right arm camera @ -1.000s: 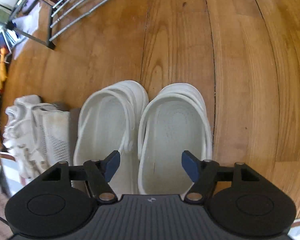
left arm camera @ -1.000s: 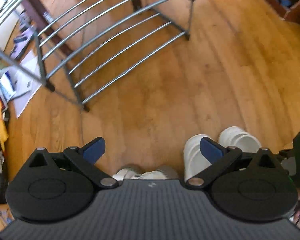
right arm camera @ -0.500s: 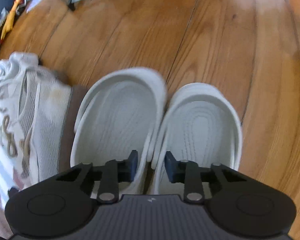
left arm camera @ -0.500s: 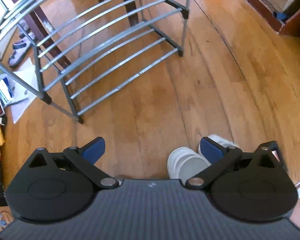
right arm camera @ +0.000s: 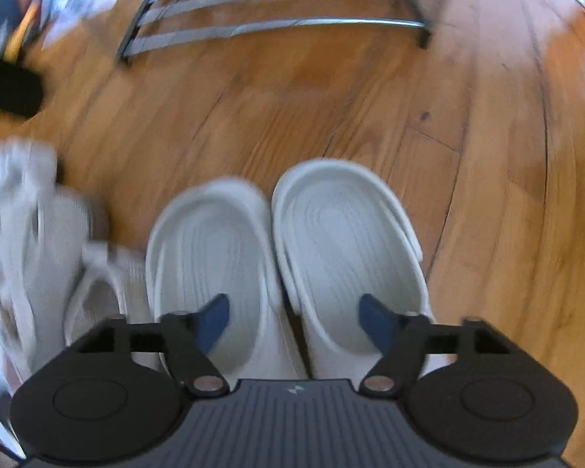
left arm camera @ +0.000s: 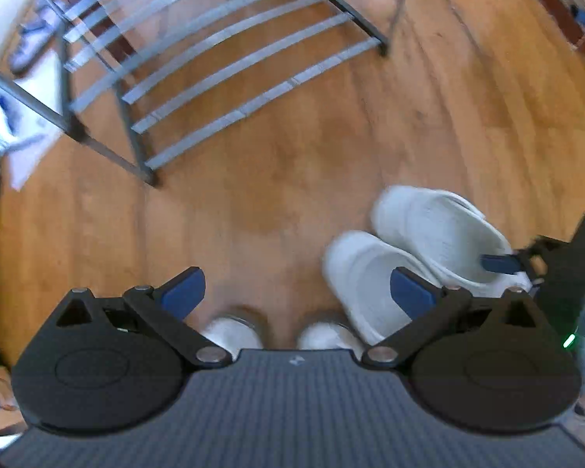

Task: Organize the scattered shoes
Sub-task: 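Grasp the white clogs together with the right tool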

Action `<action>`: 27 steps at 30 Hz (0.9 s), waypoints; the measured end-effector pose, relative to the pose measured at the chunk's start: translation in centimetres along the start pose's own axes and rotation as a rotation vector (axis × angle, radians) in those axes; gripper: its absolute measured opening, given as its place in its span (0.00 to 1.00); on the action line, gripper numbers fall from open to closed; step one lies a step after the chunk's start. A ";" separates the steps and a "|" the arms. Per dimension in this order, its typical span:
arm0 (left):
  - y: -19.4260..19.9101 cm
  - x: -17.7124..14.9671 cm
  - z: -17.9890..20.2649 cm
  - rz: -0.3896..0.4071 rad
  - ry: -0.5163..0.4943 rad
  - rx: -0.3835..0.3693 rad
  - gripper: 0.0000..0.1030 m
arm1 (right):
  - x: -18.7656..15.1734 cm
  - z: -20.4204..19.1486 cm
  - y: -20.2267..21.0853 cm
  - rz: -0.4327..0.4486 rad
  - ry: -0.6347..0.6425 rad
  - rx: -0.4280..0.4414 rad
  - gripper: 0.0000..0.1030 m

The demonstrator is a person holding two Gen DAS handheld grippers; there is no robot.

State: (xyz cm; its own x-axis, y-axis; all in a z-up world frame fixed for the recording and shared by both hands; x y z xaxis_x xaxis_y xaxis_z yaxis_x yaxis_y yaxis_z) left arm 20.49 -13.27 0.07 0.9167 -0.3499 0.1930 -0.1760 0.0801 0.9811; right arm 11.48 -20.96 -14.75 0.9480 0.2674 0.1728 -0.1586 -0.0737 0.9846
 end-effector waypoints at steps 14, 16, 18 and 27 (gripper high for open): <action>1.3 1.0 1.5 0.056 -0.045 0.004 1.00 | -0.6 -0.3 -3.5 0.111 0.043 -0.084 0.42; 1.9 1.1 1.5 0.071 -0.048 0.004 1.00 | -0.3 0.4 -2.7 0.150 -0.033 -0.026 0.22; 2.4 1.3 1.6 0.082 -0.049 -0.005 1.00 | -0.3 1.2 -2.0 0.177 -0.090 0.002 0.22; 3.0 1.6 0.5 0.094 -0.002 -0.023 1.00 | -0.7 3.8 0.2 0.260 -0.172 -0.017 0.22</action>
State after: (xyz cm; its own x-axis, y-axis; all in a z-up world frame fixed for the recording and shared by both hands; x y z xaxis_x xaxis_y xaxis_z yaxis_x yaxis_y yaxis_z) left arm 21.21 -14.03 3.34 0.8959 -0.3416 0.2841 -0.2527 0.1342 0.9582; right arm 11.83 -24.80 -14.74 0.9073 0.0754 0.4136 -0.4057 -0.1015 0.9084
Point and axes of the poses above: each gripper's, at about its wrist camera, not at the fingertips, and y roughly against the way its jaws point, z to its right, x to its top, the point moved 8 cm from there along -y, roughly the way its jaws point, and after that the axes turned 1 degree about y, right-handed, at the moved point
